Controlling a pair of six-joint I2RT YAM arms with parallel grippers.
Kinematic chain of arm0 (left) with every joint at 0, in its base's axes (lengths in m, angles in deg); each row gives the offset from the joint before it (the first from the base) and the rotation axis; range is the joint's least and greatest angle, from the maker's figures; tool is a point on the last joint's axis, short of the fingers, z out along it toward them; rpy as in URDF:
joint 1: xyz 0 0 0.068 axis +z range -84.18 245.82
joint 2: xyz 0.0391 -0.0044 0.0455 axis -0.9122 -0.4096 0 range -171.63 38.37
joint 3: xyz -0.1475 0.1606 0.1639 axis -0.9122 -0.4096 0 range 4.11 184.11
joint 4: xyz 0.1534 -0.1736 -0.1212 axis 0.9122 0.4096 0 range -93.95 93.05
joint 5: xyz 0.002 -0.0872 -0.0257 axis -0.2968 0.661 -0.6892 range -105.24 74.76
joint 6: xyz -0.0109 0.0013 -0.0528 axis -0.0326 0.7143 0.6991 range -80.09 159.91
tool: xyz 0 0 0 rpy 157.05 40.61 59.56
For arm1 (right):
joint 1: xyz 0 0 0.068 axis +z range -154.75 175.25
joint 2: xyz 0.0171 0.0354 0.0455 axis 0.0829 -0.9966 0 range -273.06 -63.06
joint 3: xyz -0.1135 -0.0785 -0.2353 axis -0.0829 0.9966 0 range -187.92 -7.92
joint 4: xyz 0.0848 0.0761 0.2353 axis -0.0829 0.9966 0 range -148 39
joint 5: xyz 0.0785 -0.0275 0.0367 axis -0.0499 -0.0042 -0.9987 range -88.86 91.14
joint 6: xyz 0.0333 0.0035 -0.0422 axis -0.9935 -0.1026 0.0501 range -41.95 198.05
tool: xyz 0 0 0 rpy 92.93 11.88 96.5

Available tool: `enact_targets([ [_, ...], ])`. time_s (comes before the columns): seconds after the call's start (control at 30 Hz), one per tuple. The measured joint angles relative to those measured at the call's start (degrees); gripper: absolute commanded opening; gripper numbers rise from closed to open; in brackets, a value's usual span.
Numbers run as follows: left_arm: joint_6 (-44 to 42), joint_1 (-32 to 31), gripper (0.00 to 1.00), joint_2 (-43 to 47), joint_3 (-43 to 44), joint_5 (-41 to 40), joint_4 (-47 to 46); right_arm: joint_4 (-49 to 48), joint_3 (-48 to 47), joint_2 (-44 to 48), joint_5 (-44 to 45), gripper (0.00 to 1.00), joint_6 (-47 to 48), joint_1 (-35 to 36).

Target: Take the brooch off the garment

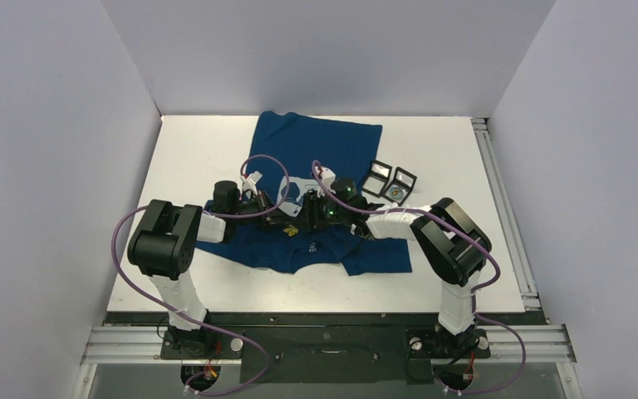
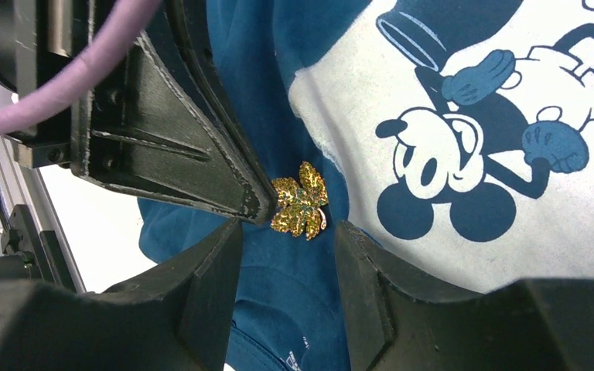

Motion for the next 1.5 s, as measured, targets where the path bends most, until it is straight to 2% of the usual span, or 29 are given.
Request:
enact_targets([
  [0.07, 0.5, 0.0, 0.22, -0.57, -0.04, 0.07, -0.7, -0.04, -0.13, 0.0, 0.02, 0.44, -0.11, 0.0],
  [0.13, 0.79, 0.28, 0.3, -0.72, -0.31, -0.44, -1.09, -0.02, -0.17, -0.02, -0.09, 0.43, -0.28, 0.0],
  [0.27, -0.07, 2.58, 0.36, 0.28, -1.62, -1.66, 0.63, 0.33, -0.2, 0.0, 0.35, 0.41, -0.04, 0.11],
  [0.37, -2.34, 4.7, 0.36, 2.49, -2.32, -3.48, 4.28, 1.2, -0.22, 0.0, 1.01, 0.42, 0.55, 0.52],
  [0.47, -4.7, 5.7, 0.31, 4.46, -2.34, -5.44, 7.41, 2.1, -0.35, -0.02, 1.44, 0.43, 0.87, 1.36],
  [0.67, -5.55, 5.42, 0.18, 3.41, -2.34, -6.14, 8.87, 3.96, -2.05, -0.02, 2.43, 0.44, 1.97, 2.49],
  [0.87, -5.35, 3.74, 0.14, 1.38, -2.34, -6.14, 8.96, 5.33, -3.15, -0.02, 3.28, 0.45, 2.73, 3.08],
  [1.07, -4.81, 2.01, 0.16, 0.07, -2.34, -6.14, 8.59, 6.56, -3.54, -0.17, 3.65, 0.45, 3.54, 3.26],
  [1.23, -3.21, 1.51, 0.27, -0.5, -2.34, -6.05, 6.71, 7.56, -4.09, -1.44, 4.02, 0.46, 3.91, 3.87],
  [1.5, -2.97, 1.55, 0.36, -0.22, -2.34, -6.16, 6.16, 8.28, -4.09, -1.6, 4.52, 0.45, 4.7, 4.22],
])
